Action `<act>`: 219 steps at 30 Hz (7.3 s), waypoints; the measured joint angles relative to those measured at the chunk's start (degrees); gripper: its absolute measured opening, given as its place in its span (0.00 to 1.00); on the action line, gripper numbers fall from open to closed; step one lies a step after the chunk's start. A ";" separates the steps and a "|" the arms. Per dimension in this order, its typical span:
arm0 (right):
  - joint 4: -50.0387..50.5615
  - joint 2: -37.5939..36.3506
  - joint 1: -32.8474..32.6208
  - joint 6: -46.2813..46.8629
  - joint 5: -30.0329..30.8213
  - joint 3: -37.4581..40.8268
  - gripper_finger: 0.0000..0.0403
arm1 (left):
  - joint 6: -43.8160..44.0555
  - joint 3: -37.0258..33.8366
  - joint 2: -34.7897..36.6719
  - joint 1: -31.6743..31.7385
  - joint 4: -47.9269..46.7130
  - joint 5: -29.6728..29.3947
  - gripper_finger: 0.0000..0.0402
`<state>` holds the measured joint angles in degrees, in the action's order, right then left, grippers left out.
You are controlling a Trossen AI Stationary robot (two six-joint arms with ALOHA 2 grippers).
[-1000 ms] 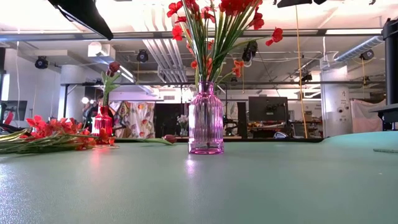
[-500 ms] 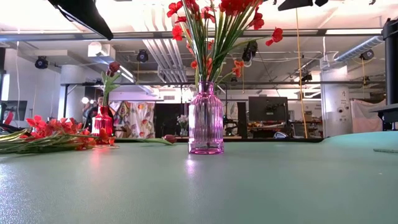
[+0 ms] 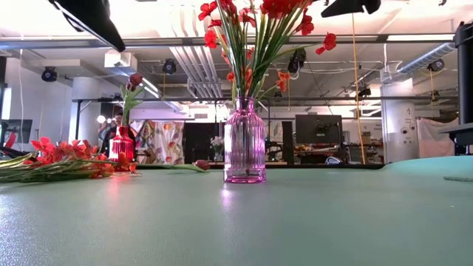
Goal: Sort flowers into vase by color
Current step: Put the orange flowers into the green vase
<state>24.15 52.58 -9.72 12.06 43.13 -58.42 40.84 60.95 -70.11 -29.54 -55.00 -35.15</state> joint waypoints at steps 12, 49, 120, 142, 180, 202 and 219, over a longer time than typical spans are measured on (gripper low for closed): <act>0.18 -1.22 -0.02 -2.93 -2.69 0.57 0.83 | 9.34 -0.02 0.00 -0.02 -7.07 4.50 0.10; 2.17 -1.83 0.00 -2.78 -2.58 0.57 0.83 | 54.44 -0.02 -3.29 -13.55 -24.10 24.03 0.10; 29.78 -1.46 -0.13 28.39 -16.77 -9.22 0.83 | 69.20 -3.02 -15.24 -12.30 -20.89 14.23 0.49; 30.17 -1.49 -0.13 26.67 -18.12 -9.24 0.83 | 69.81 -14.69 -19.51 -6.81 -4.52 12.76 0.52; 30.05 -1.42 -0.13 23.82 -17.59 -8.83 0.83 | 71.01 -11.49 -16.53 -7.60 -20.82 13.74 0.00; 29.92 -1.40 -0.13 22.33 -17.46 -8.82 0.83 | 57.30 2.55 -4.12 -8.17 -35.01 11.11 0.00; 24.76 -1.40 -0.13 16.70 -17.37 -6.63 0.83 | 22.37 20.84 -1.31 -9.53 -23.47 -5.78 0.00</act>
<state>48.91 51.18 -9.85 28.75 25.77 -65.04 63.21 81.78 -71.41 -39.07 -78.48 -40.93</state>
